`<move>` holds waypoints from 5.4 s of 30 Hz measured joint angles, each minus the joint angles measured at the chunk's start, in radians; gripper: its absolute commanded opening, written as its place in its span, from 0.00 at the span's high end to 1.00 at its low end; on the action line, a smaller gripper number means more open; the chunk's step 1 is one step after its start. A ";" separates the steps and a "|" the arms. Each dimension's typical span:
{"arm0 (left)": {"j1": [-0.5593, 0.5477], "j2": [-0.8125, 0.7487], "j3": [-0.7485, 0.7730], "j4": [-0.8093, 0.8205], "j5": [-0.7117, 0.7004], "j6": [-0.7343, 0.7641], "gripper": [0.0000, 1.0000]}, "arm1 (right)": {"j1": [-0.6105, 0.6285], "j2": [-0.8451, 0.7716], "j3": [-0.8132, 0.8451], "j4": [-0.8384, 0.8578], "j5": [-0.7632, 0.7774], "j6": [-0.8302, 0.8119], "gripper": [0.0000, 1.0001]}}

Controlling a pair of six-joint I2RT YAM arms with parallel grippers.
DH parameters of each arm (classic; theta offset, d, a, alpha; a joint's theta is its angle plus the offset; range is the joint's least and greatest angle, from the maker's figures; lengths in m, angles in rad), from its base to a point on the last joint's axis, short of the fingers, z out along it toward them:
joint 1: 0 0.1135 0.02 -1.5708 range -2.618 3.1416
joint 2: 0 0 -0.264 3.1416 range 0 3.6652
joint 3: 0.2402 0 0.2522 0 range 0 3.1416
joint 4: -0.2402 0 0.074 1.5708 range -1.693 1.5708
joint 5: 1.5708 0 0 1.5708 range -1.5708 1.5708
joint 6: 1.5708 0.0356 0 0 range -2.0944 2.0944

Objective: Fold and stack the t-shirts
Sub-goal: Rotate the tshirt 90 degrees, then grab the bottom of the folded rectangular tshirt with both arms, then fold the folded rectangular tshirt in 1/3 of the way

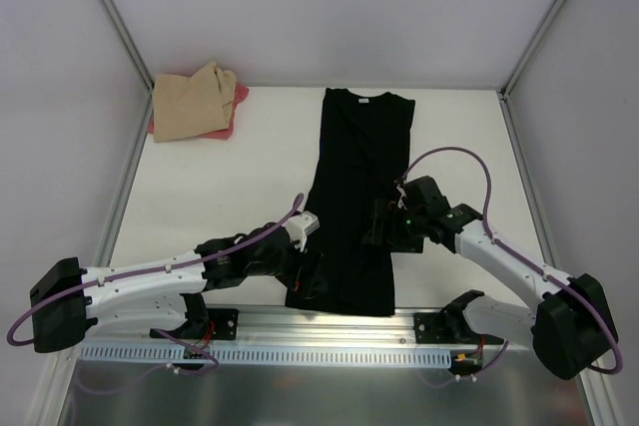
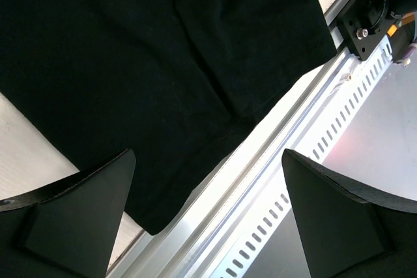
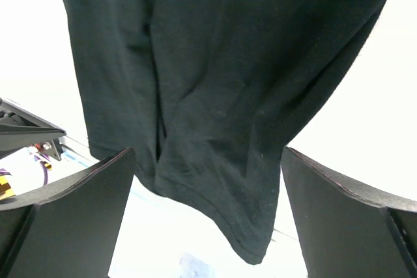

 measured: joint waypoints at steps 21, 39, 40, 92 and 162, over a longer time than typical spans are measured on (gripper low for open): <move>0.000 0.000 -0.017 0.007 0.001 -0.003 0.01 | 0.048 0.047 0.025 -0.002 0.039 0.033 0.00; 0.000 0.000 -0.030 0.007 0.000 -0.003 0.01 | 0.065 0.159 -0.018 0.071 0.062 0.043 0.01; 0.000 0.000 -0.031 0.007 0.000 -0.003 0.01 | 0.066 0.157 -0.018 0.070 0.064 0.043 0.01; 0.000 -0.056 -0.351 0.390 0.162 -0.227 0.01 | 0.073 -0.638 -0.286 -0.397 0.232 0.144 0.00; 0.244 0.142 0.117 -0.026 0.158 -0.010 1.00 | -0.123 -0.273 0.053 -0.356 0.090 0.035 0.99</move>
